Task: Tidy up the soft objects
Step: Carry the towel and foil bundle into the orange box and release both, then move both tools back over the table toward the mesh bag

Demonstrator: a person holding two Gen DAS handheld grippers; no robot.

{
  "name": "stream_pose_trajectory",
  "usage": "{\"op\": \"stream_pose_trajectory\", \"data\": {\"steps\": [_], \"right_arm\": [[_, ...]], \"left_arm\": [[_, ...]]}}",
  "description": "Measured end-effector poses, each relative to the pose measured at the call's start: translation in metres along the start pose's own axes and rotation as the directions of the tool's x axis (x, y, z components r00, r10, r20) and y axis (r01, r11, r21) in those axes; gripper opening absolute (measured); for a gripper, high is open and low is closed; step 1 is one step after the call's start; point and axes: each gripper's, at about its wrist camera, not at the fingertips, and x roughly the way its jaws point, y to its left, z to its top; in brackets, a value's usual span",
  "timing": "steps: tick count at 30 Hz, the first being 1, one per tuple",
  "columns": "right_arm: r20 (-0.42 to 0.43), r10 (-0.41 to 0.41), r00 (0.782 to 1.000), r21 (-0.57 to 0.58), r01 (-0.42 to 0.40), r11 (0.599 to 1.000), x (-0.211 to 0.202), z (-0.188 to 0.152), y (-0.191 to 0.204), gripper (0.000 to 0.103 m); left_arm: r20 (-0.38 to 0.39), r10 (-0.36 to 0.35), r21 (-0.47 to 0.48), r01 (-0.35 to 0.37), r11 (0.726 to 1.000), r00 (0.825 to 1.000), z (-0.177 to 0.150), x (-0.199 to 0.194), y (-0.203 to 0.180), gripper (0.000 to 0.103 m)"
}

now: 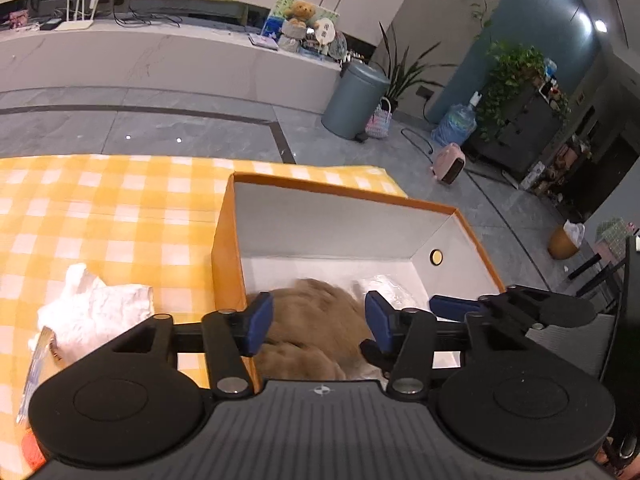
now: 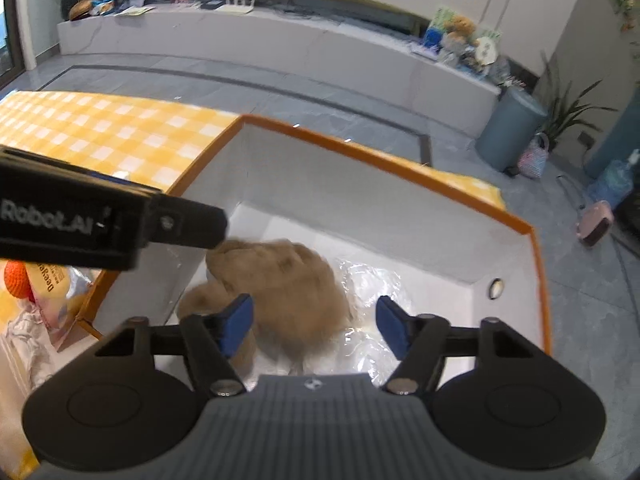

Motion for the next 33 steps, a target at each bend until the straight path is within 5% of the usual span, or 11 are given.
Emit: {"op": "stream_pose_trajectory", "data": {"steps": [9,15,29,33], "right_arm": [[0.062,-0.055,0.997,-0.005,0.056,0.998,-0.051,-0.013,0.010,0.071],[0.133,-0.054,0.990,0.033,0.050,0.998,-0.094,-0.034,0.024,0.071],[0.383,-0.100,0.918,0.212,0.018,0.977,-0.180,-0.118,0.088,0.073],[0.405,-0.128,0.905,0.288,0.007,0.957,-0.189,-0.144,0.109,0.089]], "left_arm": [[0.099,-0.020,0.044,0.015,0.999,0.995,0.001,-0.054,-0.023,0.068],[0.192,0.015,0.135,-0.042,0.990,0.981,-0.023,-0.096,-0.037,0.071],[0.301,0.075,0.270,-0.160,0.950,0.951,-0.117,-0.178,-0.044,0.071],[0.282,0.085,0.233,-0.155,0.960,0.956,-0.138,-0.188,-0.035,0.071]]}}
